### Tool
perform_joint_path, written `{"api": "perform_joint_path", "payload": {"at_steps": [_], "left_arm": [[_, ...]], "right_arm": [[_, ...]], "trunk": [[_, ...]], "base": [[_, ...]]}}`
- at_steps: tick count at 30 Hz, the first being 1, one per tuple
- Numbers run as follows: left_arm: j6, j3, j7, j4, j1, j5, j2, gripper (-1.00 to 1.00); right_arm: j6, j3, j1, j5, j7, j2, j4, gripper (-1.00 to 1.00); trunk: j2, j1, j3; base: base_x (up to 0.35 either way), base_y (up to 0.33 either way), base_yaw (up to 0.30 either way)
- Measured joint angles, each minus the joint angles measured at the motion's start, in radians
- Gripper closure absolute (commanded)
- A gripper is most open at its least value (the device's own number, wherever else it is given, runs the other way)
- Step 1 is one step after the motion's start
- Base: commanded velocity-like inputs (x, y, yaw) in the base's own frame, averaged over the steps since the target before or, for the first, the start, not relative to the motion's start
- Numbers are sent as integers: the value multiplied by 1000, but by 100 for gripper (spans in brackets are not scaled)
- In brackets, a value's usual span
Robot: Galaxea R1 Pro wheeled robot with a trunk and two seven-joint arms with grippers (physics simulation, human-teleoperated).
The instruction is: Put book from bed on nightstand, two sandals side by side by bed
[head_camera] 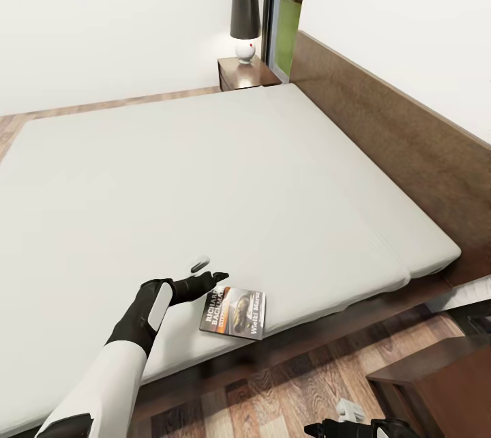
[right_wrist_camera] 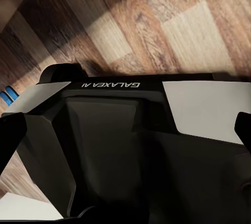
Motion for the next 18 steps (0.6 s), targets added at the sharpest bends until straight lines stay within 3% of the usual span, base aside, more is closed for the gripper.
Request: {"api": "perform_joint_path", "payload": {"at_steps": [10,18], "left_arm": [[0,0,0,0,0,0,0,-100],[1,0,-1,0,0,0,1,-100]], "right_arm": [[0,0,0,0,0,0,0,-100],[0,0,0,1,-1,0,0,-100]], "trunk": [[0,0,0],[0,0,0]], "base": [[0,0,-104],[0,0,-16]]}}
